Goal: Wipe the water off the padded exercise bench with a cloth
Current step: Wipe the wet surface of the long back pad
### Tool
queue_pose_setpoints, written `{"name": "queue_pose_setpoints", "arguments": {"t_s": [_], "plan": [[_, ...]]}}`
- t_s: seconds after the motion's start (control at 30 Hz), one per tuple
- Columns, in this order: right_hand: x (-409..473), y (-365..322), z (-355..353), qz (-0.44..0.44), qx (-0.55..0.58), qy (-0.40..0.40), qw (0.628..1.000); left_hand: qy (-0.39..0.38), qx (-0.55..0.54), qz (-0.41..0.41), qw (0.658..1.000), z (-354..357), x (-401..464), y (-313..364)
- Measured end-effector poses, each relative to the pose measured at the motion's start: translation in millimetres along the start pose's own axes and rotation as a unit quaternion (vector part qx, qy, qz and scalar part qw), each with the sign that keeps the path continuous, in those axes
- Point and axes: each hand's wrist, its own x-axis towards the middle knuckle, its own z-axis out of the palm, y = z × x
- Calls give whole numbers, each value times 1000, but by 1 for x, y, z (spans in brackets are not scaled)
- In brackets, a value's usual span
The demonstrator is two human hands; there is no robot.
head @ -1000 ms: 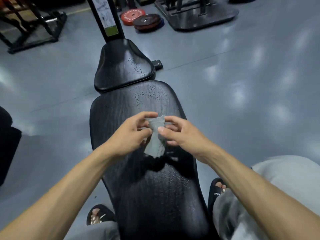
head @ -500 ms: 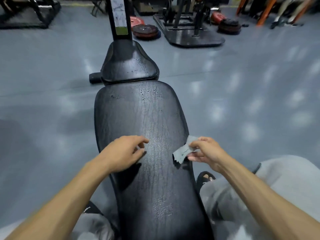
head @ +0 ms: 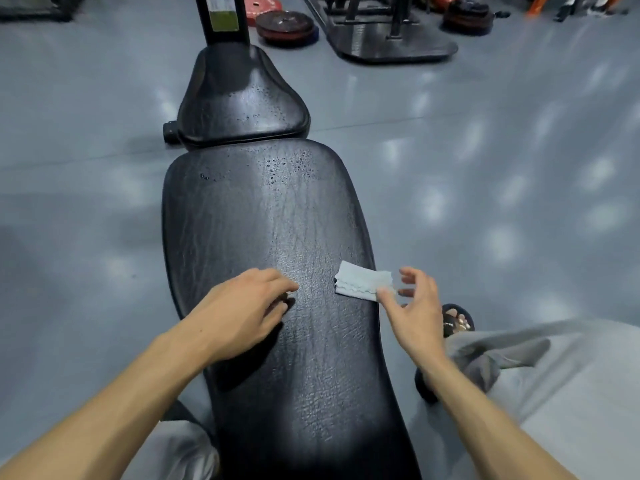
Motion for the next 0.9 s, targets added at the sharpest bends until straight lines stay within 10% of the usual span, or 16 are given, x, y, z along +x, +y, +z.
{"name": "queue_pose_setpoints", "arguments": {"t_s": [0.17,0.9], "plan": [[-31,12,27,-268,-203,-83,938,-11,43,28,999,18,1,-9],[37,-13,56,-262,-306,-158,902,-14,114,44,992,35,12,-27]]}}
